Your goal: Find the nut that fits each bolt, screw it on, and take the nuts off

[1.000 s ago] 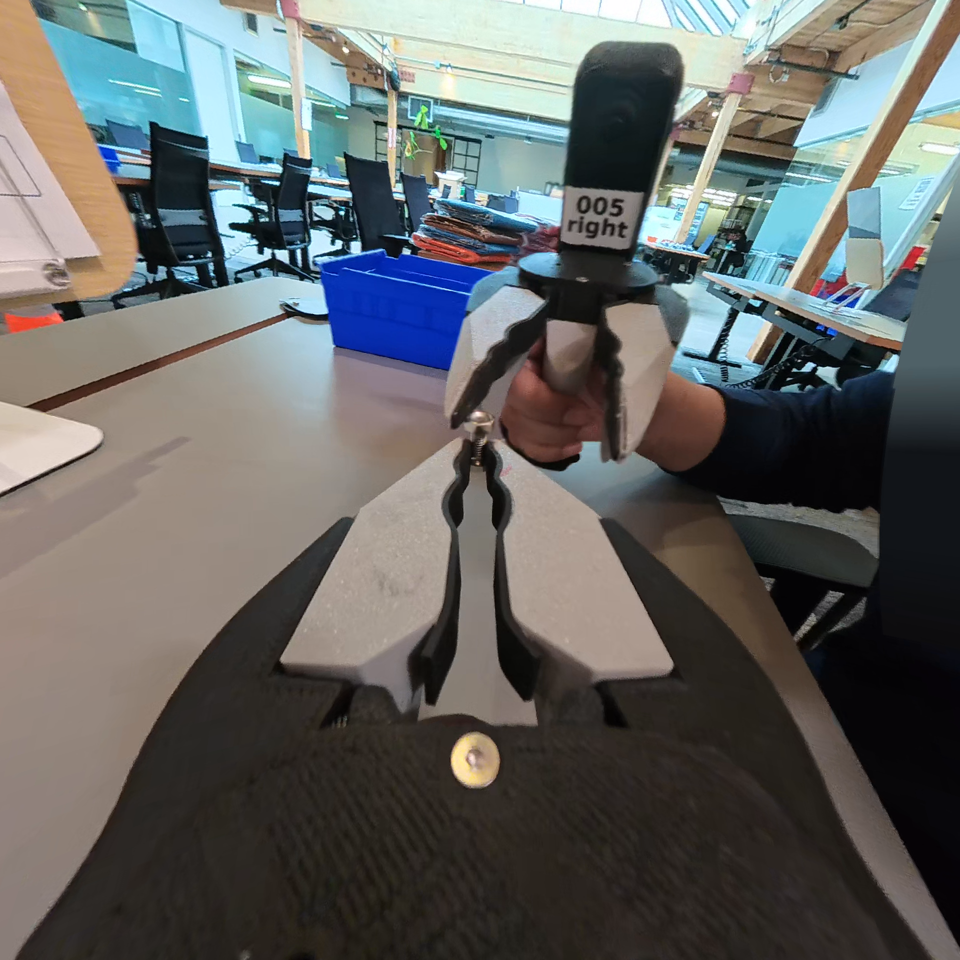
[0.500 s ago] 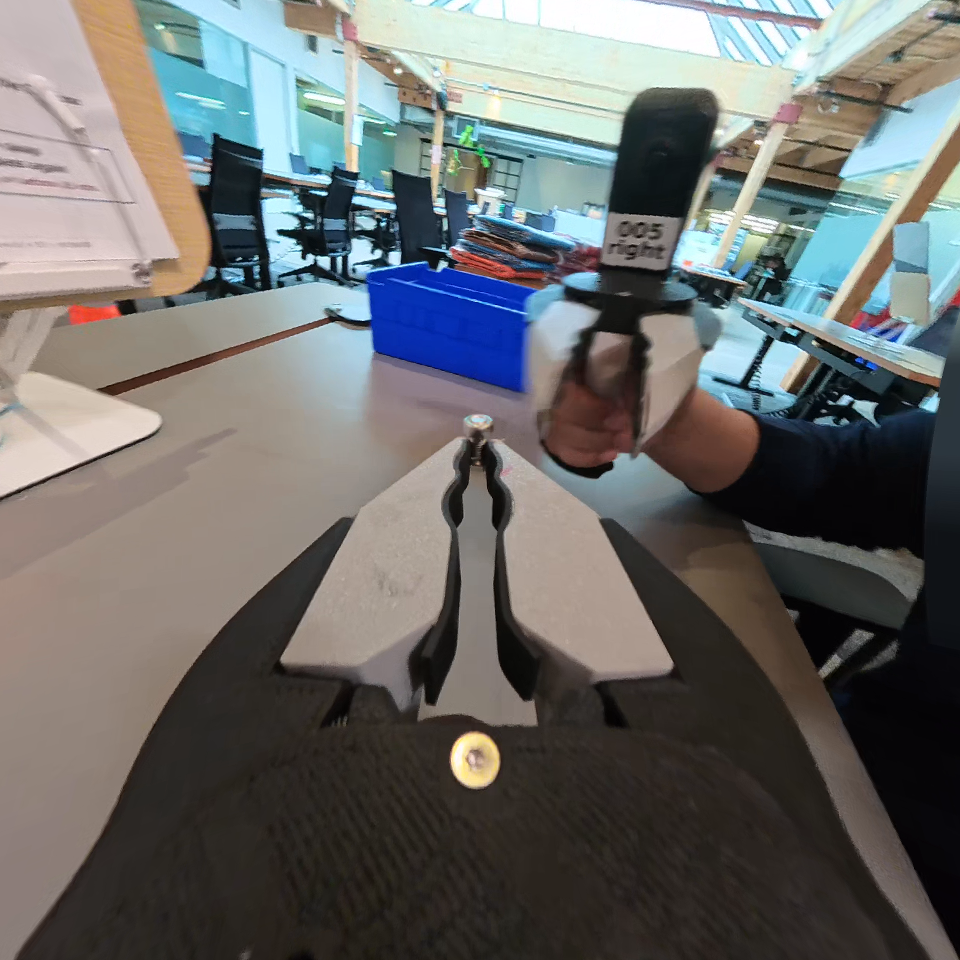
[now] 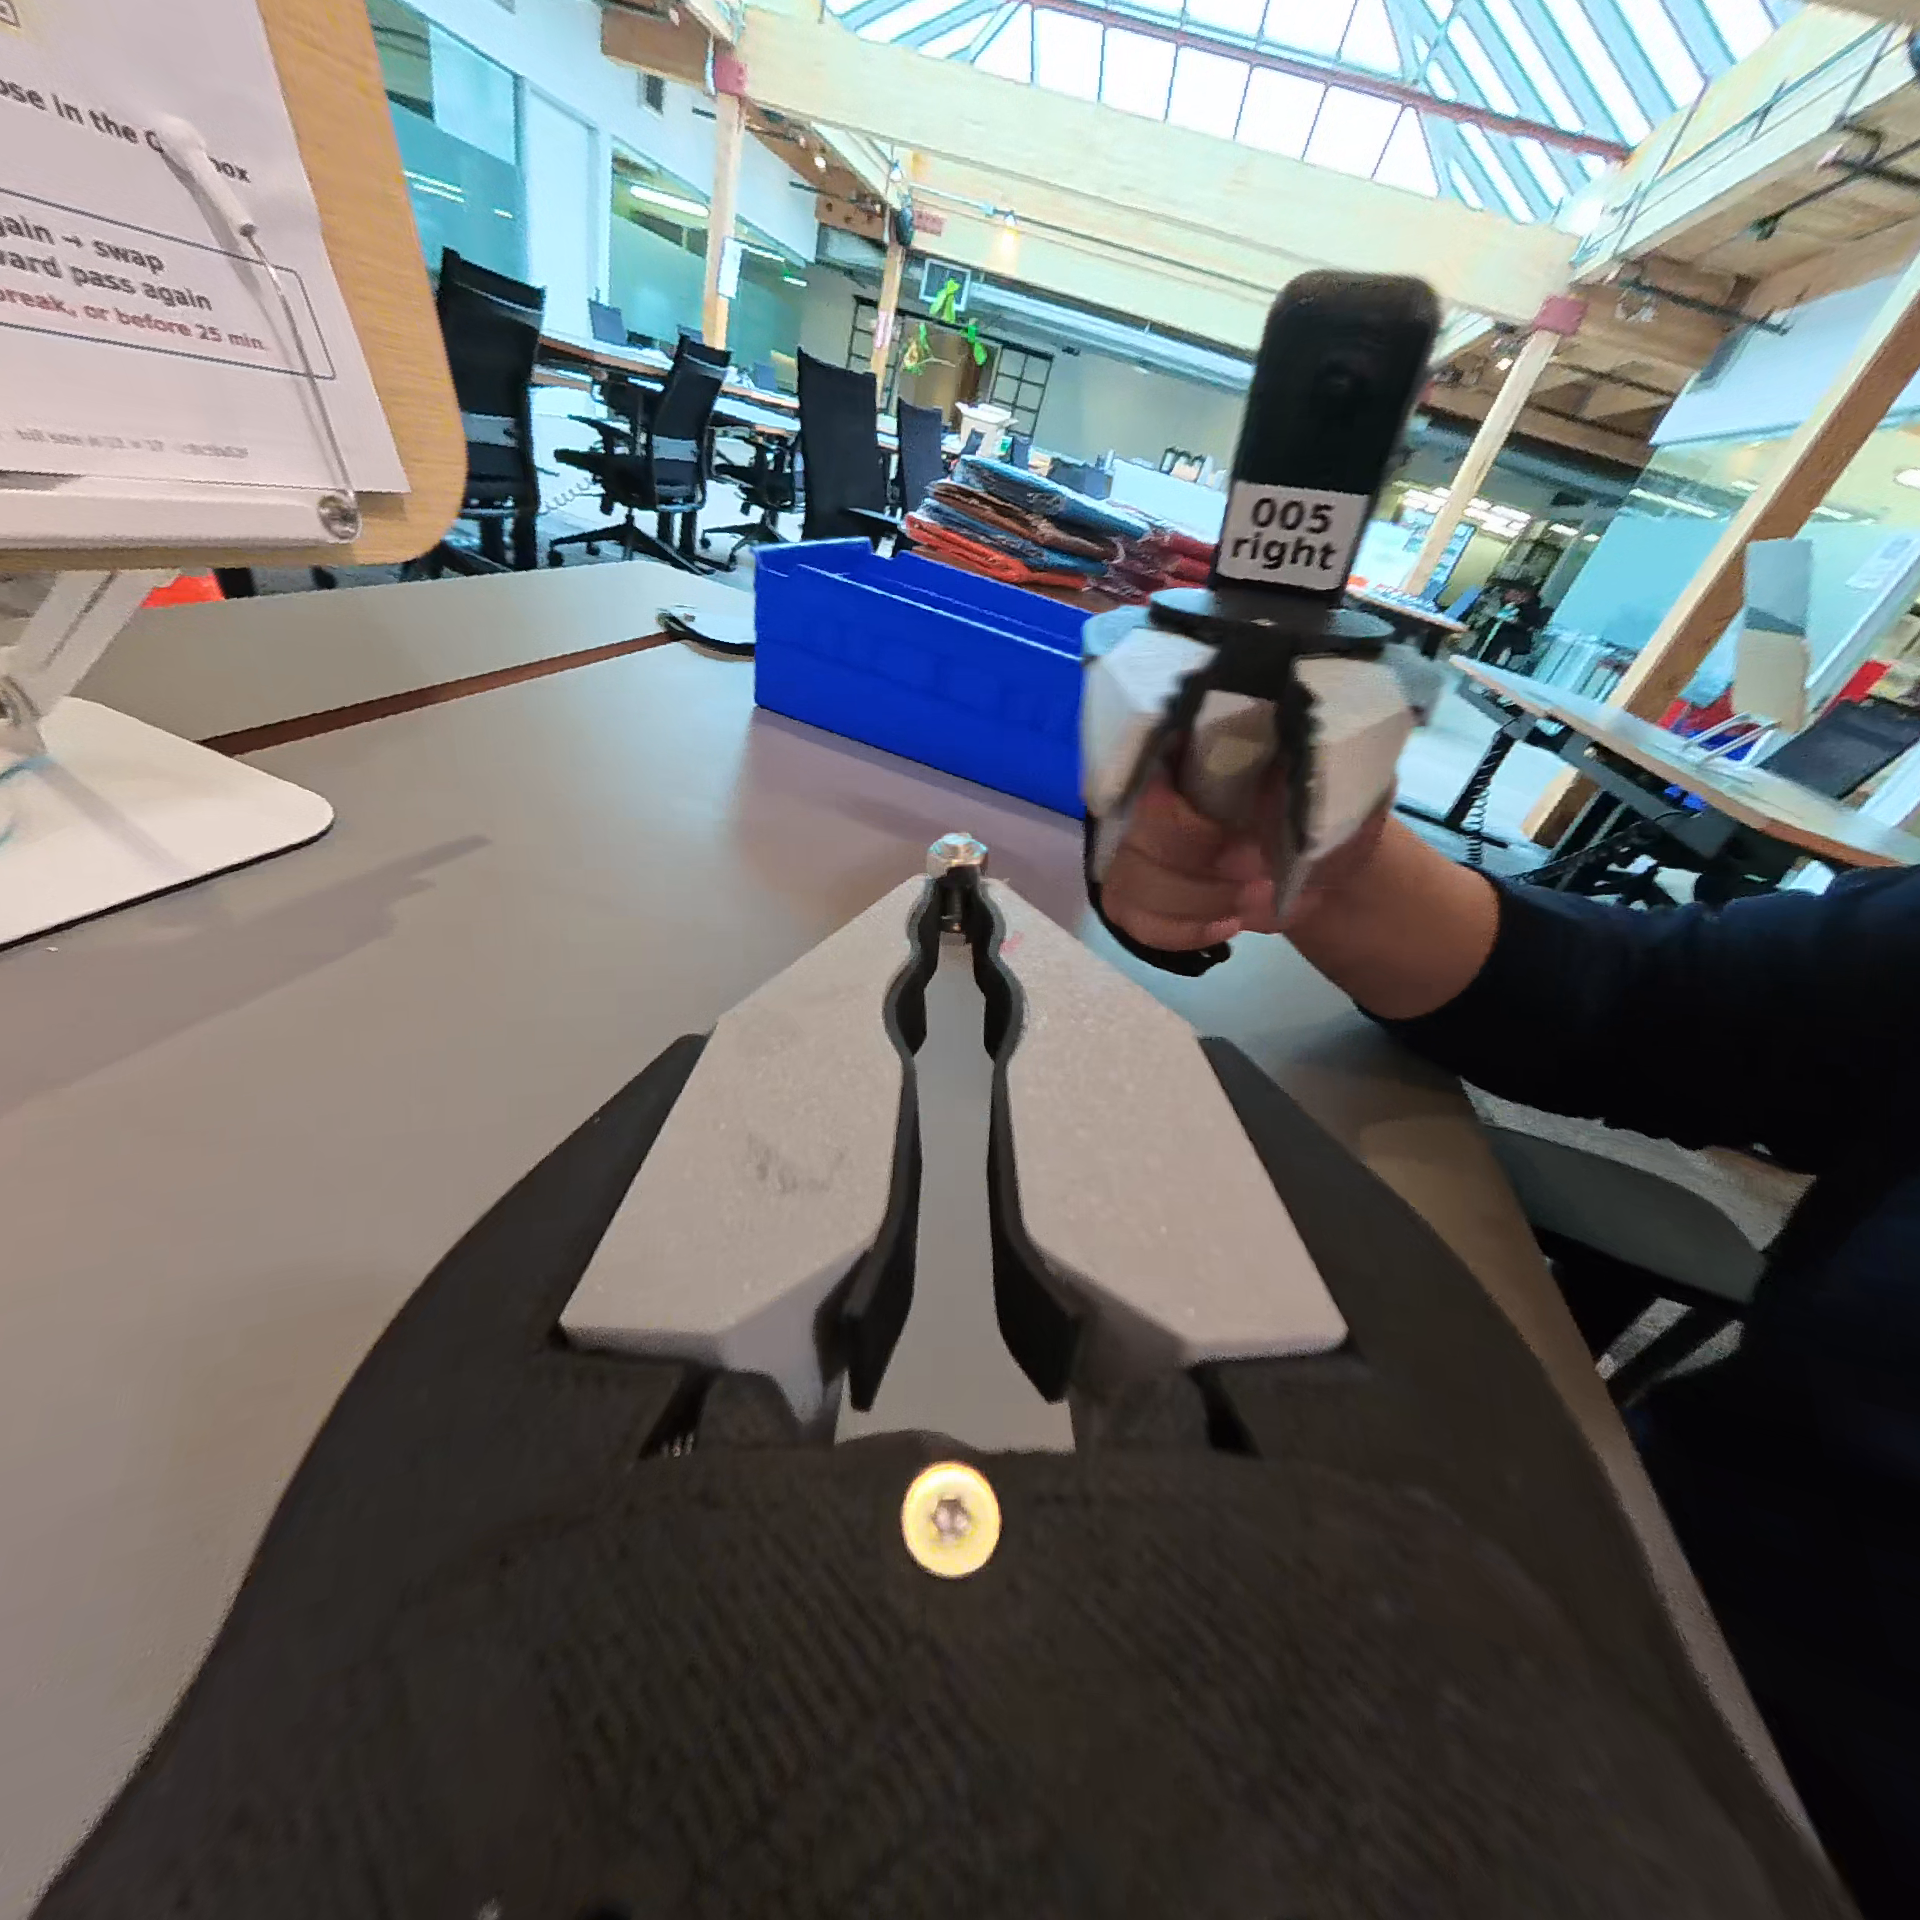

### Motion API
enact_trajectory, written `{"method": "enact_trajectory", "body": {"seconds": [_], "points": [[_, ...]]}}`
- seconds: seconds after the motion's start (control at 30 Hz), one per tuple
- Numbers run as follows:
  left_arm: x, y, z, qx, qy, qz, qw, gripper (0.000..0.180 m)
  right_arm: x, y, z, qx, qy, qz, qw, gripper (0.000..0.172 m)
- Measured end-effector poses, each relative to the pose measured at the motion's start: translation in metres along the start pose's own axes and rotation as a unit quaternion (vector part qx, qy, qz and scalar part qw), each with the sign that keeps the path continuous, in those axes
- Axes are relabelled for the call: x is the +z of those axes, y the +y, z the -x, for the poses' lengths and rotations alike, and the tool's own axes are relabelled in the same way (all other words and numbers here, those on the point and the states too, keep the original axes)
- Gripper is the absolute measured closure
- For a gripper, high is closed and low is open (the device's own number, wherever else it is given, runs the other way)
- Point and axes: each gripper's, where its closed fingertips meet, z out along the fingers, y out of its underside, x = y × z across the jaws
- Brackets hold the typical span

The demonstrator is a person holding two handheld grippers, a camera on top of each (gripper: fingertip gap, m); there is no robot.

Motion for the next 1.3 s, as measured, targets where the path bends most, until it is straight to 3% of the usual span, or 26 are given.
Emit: {"method": "enact_trajectory", "body": {"seconds": [0.07, 0.1, 0.17, 0.2, 0.3, 0.33, 0.37, 0.43, 0.47, 0.57, 0.67, 0.97, 1.3], "points": [[0.003, 0.001, -0.006, 0.004, 0.008, 0.003, 1.000, 0.177, 0.002, 0.001, -0.019, 0.016, 0.041, 0.000, 0.999, 0.122], [0.006, 0.003, -0.011, 0.007, 0.015, 0.009, 1.000, 0.177, 0.005, 0.003, -0.024, 0.024, 0.050, 0.004, 0.998, 0.122], [0.011, 0.006, -0.019, 0.010, 0.028, 0.015, 0.999, 0.177, 0.013, 0.008, -0.025, 0.032, 0.046, 0.015, 0.998, 0.124], [0.012, 0.008, -0.019, 0.011, 0.025, 0.018, 0.999, 0.177, 0.016, 0.009, -0.016, 0.032, 0.022, 0.018, 0.999, 0.136], [0.009, 0.007, -0.011, 0.011, 0.005, 0.018, 1.000, 0.177, 0.011, 0.011, -0.008, 0.024, 0.012, 0.026, 0.999, 0.133], [0.007, 0.005, -0.004, 0.005, -0.011, 0.010, 1.000, 0.178, 0.005, 0.009, 0.002, 0.021, -0.022, 0.020, 0.999, 0.166], [0.005, 0.003, -0.002, -0.002, -0.006, 0.005, 1.000, 0.178, 0.000, 0.001, 0.003, 0.033, -0.031, -0.005, 0.999, 0.165], [0.005, 0.002, -0.007, -0.009, 0.016, 0.004, 1.000, 0.177, -0.005, -0.007, -0.020, 0.062, 0.022, -0.037, 0.997, 0.140], [0.006, 0.003, -0.010, -0.004, 0.019, 0.008, 1.000, 0.177, -0.005, -0.006, -0.032, 0.069, 0.049, -0.038, 0.996, 0.138], [0.013, 0.010, -0.019, 0.019, 0.019, 0.029, 0.999, 0.177, 0.005, 0.006, -0.033, 0.070, 0.053, -0.007, 0.996, 0.140], [0.016, 0.014, -0.020, 0.019, 0.019, 0.038, 0.999, 0.177, 0.013, 0.013, -0.026, 0.043, 0.050, 0.013, 0.998, 0.164], [0.017, 0.016, -0.015, 0.013, -0.001, 0.042, 0.999, 0.177, 0.013, 0.015, -0.032, 0.066, 0.063, -0.005, 0.996, 0.168], [0.016, 0.025, -0.001, 0.018, -0.034, 0.066, 0.997, 0.159, 0.013, 0.024, -0.037, 0.067, 0.072, 0.010, 0.995, 0.168]]}}
